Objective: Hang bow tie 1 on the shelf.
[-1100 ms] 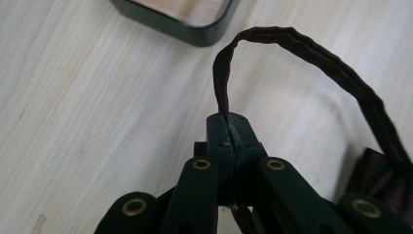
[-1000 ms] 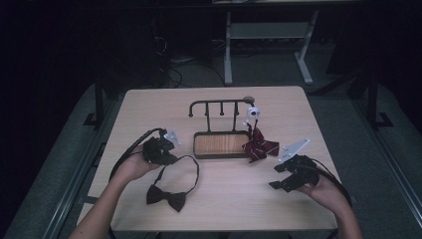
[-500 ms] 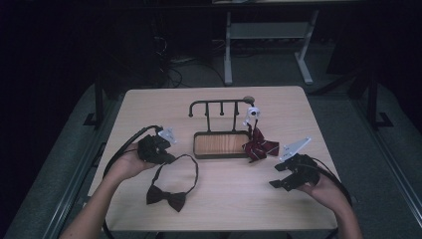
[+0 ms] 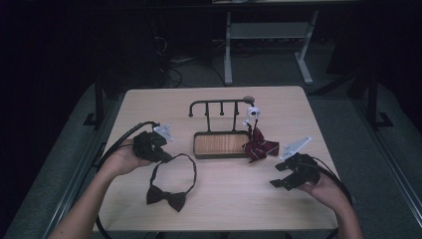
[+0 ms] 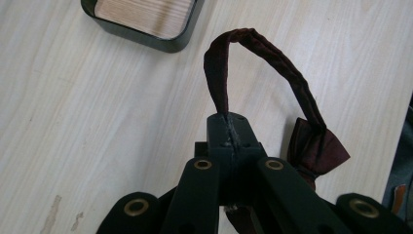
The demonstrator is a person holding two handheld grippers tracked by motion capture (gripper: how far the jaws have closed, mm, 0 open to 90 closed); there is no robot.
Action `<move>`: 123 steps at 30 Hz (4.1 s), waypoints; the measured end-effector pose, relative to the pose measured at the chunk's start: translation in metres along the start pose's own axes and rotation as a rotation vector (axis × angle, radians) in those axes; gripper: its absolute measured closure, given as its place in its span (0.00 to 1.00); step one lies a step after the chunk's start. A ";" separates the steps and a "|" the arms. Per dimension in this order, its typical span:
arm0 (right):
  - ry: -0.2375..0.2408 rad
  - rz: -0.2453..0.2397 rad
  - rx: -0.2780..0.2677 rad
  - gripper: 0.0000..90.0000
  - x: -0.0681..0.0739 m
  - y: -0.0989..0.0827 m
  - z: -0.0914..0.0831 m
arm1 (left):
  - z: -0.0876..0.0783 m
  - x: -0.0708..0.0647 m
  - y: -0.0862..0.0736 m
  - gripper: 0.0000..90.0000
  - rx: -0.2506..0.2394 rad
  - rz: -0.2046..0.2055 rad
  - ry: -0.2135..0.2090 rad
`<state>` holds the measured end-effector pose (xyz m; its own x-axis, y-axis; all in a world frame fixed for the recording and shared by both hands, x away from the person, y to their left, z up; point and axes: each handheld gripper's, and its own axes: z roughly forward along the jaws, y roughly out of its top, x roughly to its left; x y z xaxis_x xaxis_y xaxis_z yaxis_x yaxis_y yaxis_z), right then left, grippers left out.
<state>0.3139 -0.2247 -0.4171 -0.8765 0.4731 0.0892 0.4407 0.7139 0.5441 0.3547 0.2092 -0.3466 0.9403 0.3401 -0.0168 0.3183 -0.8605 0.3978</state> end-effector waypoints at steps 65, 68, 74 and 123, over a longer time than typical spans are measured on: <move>-0.018 -0.011 -0.018 0.39 0.001 -0.003 -0.008 | -0.070 0.008 0.043 1.00 -0.065 0.058 0.012; -0.017 -0.009 -0.017 0.39 0.001 -0.002 -0.008 | -0.071 0.011 0.046 1.00 -0.065 0.052 0.014; -0.019 -0.013 -0.018 0.39 0.001 -0.003 -0.008 | -0.073 0.018 0.053 1.00 -0.062 0.049 0.013; -0.024 -0.011 -0.032 0.39 0.000 -0.004 -0.013 | -0.072 0.068 0.091 1.00 -0.005 -0.023 0.068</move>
<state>0.3094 -0.2342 -0.4085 -0.8762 0.4779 0.0627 0.4241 0.7027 0.5712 0.4390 0.1817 -0.2456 0.9222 0.3850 0.0359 0.3393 -0.8503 0.4023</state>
